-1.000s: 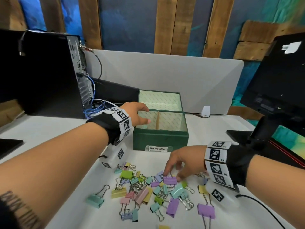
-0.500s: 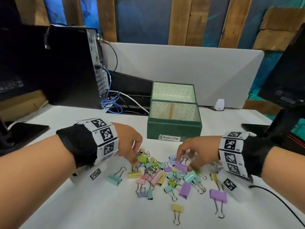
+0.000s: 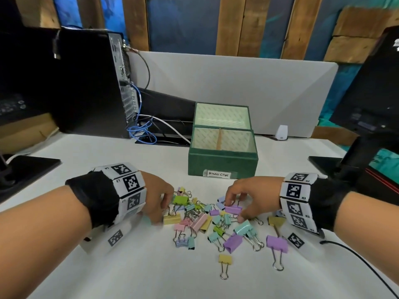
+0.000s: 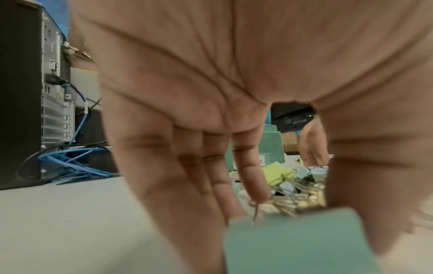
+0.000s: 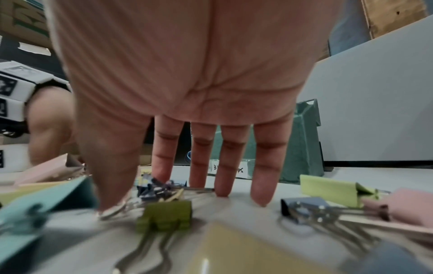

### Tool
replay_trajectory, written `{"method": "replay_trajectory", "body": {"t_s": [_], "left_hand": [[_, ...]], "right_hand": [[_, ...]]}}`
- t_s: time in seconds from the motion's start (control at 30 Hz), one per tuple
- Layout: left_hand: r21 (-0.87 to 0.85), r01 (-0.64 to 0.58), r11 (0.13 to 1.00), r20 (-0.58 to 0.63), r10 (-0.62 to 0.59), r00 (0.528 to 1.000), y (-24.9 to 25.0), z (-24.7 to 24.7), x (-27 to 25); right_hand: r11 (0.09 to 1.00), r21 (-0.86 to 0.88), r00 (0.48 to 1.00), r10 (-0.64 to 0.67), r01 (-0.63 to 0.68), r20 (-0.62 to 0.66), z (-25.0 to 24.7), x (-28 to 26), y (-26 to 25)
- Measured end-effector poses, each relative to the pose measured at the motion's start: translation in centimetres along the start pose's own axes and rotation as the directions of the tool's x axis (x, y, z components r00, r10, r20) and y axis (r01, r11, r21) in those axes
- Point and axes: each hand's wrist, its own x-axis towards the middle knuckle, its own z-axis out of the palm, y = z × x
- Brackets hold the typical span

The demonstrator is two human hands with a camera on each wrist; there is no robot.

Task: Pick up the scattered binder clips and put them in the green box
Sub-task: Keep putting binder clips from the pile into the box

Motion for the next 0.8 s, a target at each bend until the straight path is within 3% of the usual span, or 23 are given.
{"method": "replay_trajectory", "body": {"t_s": [0.2,0.63,0.73,0.8], "left_hand": [[-0.066,-0.084,0.994,-0.271,0.063,0.96,-0.4,-0.9,1.3],[-0.204,-0.154,0.967,-0.453,0.046,0.89,-0.7,-1.1,3.9],[-0.221,-0.205,0.954,-0.502,0.069,0.862,-0.8,-1.2,4.0],[-0.238,-0.241,0.941,-0.546,0.075,0.834,-0.9,-1.2,4.1]], "right_hand": [[0.999,-0.046,0.999,0.011,-0.013,-0.046,0.3,0.1,0.1],[0.999,-0.032,0.99,0.023,-0.028,-0.139,-0.8,1.2,1.0],[0.997,0.073,0.969,0.029,-0.011,-0.245,-3.4,1.1,0.5],[0.991,0.133,0.922,0.049,0.003,-0.385,-5.8,1.4,0.2]]}}
